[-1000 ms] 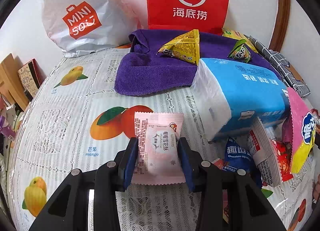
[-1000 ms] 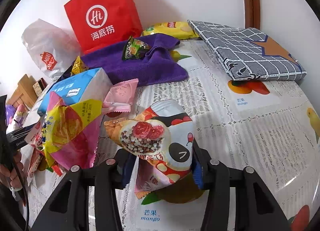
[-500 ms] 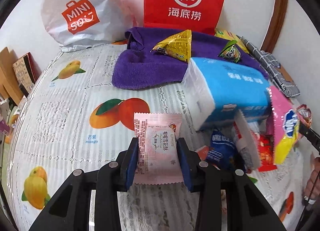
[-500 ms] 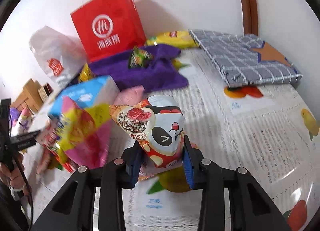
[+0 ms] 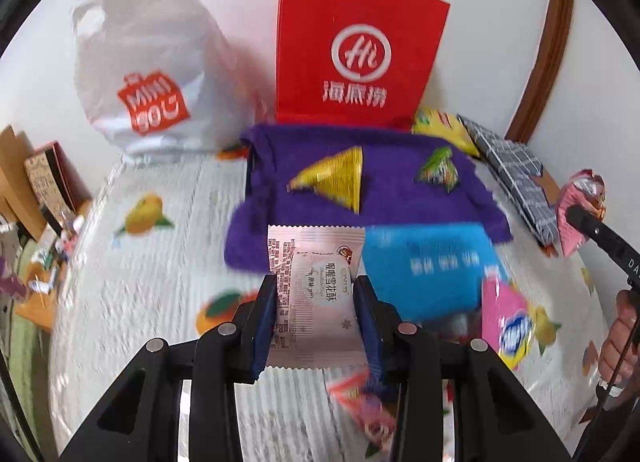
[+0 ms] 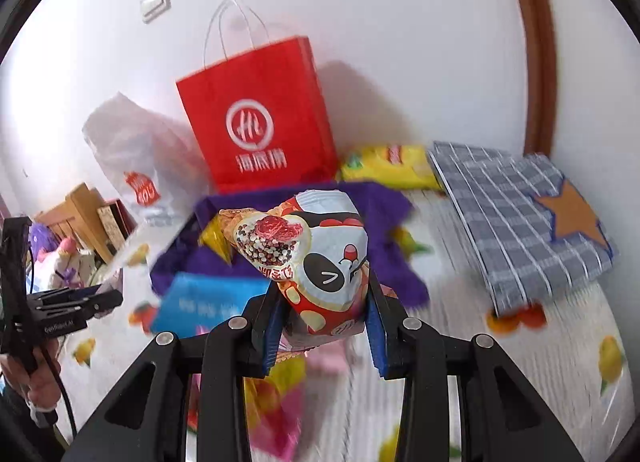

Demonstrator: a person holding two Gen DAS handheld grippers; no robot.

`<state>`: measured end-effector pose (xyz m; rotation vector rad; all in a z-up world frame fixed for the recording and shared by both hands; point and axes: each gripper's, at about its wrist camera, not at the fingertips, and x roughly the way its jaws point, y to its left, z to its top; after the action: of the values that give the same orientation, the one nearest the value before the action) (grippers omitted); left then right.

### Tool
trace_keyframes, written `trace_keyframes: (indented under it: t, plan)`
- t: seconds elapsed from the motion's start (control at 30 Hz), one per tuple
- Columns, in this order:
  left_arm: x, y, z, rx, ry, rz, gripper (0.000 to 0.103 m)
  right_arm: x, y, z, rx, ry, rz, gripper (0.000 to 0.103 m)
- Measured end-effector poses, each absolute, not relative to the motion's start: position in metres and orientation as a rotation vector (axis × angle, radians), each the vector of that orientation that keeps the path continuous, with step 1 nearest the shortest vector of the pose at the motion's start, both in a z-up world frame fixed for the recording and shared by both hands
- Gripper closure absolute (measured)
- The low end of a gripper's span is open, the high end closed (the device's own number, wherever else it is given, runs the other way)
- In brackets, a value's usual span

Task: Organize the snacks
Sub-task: 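Carry both snacks onto the purple towel and open the right gripper to drop the panda bag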

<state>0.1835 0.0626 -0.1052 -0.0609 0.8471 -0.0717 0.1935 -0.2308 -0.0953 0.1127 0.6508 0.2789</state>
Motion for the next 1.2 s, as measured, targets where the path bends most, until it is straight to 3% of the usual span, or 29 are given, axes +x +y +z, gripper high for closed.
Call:
trace_keyframes:
  t: [0.4, 0.83, 1.2]
  plan:
    - [0.262, 0.066, -0.071, -0.071, 0.816, -0.046, 0.067, 0.288, -0.185, -0.053, 0.127, 0.611, 0.331, 0.067]
    - [0.356, 0.072, -0.084, -0.155, 0.834, -0.068, 0.067, 0.358, -0.161, -0.095, 0.102, 0.727, 0.394, 0.067]
    - [0.381, 0.095, -0.120, -0.207, 0.923, -0.030, 0.067, 0.375, -0.168, -0.130, -0.020, 0.872, 0.422, 0.066]
